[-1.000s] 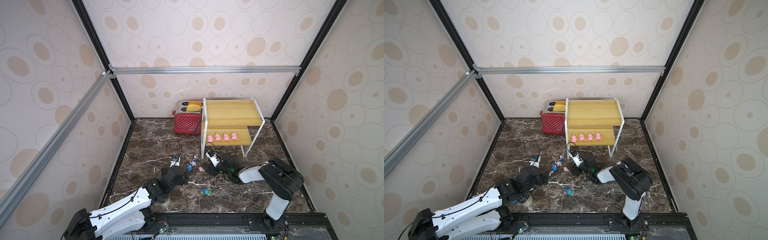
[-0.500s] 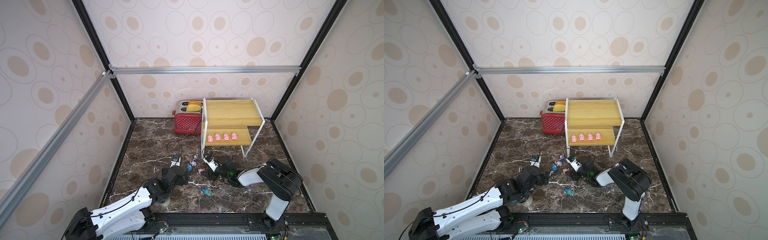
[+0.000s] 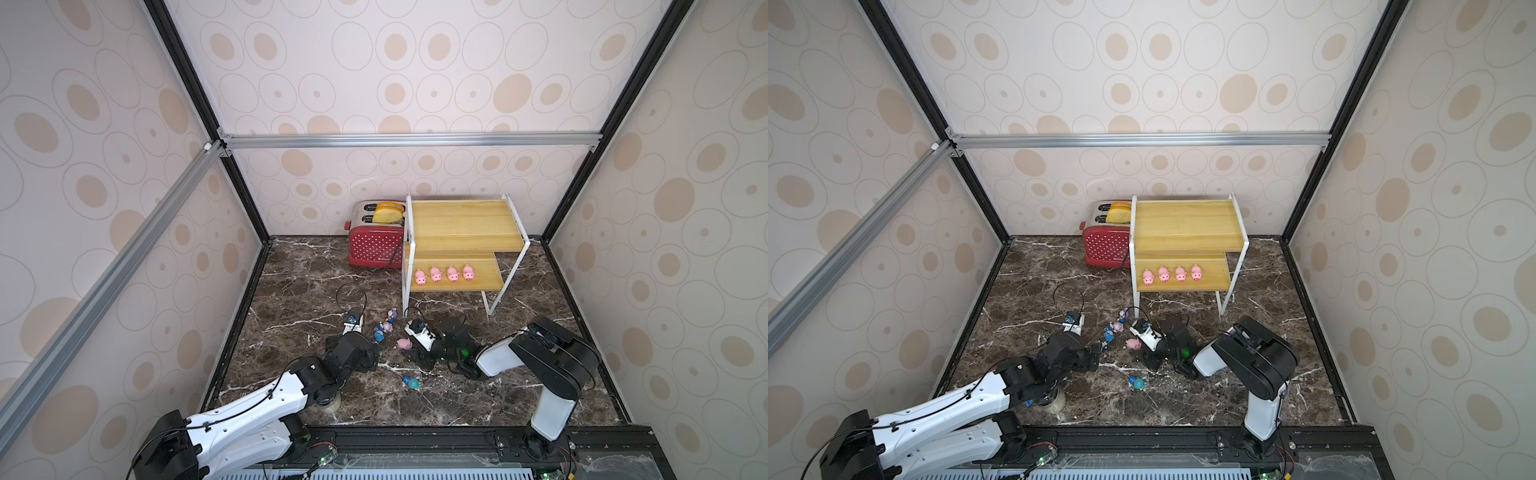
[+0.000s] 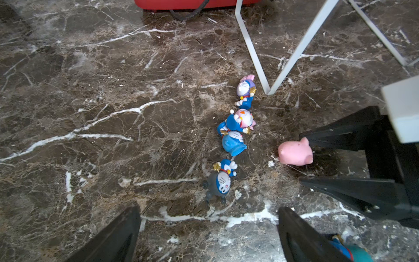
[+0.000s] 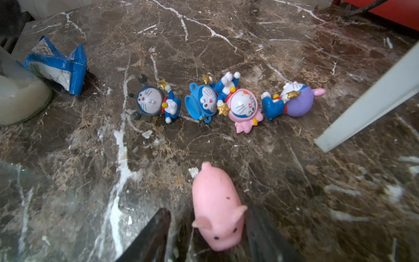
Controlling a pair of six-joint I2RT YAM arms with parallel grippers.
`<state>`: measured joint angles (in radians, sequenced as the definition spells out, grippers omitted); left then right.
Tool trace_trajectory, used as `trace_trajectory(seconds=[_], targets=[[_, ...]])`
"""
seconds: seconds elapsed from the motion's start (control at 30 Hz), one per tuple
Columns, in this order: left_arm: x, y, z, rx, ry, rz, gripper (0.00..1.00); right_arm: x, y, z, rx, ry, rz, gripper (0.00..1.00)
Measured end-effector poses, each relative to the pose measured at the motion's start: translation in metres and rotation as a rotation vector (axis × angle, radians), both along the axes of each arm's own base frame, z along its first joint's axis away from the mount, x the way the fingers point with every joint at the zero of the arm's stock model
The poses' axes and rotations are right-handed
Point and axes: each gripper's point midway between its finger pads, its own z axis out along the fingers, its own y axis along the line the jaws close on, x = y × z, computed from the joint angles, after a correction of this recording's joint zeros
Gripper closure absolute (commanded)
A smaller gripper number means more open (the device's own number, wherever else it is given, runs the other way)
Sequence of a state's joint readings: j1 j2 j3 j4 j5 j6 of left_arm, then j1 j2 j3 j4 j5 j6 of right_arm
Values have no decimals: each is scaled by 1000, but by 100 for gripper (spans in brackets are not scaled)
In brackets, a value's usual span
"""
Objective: Organize plastic toys on shelves
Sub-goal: Pick up the plastic toy at the center of the board.
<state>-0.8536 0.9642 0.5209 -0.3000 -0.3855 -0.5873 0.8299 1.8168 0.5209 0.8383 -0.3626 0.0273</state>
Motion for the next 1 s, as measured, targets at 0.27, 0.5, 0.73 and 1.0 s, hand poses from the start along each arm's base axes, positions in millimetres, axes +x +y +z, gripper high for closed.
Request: trace_trajectory(seconds=[0.27,0.5,0.73,1.0], targets=[[0,-2,-3,2,10,-4,2,6,3,-4,33,-29,-20,58],[-1,-3,-5,0,19,-10,2,13,4,3,57,-60,-45,79],[-1,-3,-5,-1,18,-10,2,12,-1,2,51,-68,-60,86],[6,-10,20,-35,-33,-24,2,10,-38,48,35,-137,-175,85]])
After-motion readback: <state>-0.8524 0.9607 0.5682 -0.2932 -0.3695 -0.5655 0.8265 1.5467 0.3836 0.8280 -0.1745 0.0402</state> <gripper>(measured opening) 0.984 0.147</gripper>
